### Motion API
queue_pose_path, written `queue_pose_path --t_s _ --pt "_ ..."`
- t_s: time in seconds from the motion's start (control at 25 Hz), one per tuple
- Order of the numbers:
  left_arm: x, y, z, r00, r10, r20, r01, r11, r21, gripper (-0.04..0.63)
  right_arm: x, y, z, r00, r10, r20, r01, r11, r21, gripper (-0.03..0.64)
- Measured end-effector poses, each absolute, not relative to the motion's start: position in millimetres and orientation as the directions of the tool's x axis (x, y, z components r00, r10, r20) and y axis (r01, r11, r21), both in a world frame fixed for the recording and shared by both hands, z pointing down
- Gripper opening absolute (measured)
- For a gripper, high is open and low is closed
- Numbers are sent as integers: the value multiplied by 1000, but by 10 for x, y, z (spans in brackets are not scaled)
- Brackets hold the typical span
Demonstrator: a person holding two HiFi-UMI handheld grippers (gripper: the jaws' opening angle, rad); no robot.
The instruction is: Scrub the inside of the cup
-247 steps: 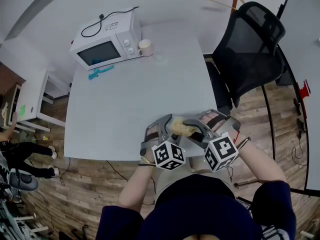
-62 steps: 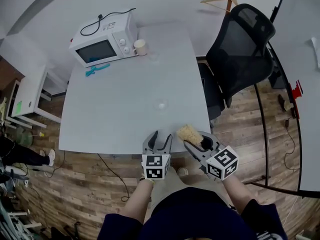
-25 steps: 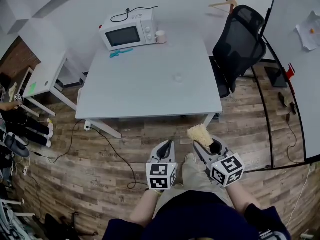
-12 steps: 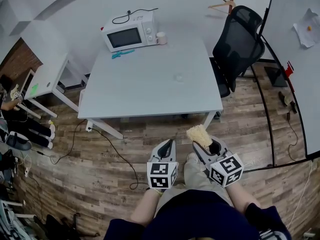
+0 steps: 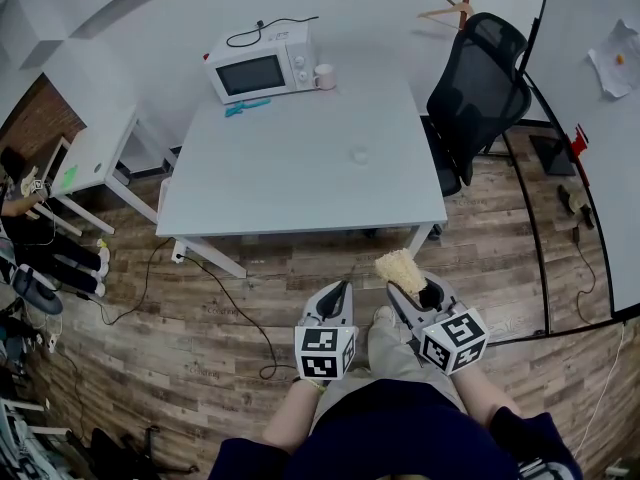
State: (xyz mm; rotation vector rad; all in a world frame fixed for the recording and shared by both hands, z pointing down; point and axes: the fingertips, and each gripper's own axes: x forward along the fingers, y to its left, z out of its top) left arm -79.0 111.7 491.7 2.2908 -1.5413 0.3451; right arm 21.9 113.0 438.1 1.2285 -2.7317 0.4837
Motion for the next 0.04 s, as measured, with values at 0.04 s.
queue_pose_path --t_s 0.04 --pt "-797 1120 4924 375 -839 394 -927 -340 158 23 218 1129 4385 -667 -711 224 -744 621 -245 179"
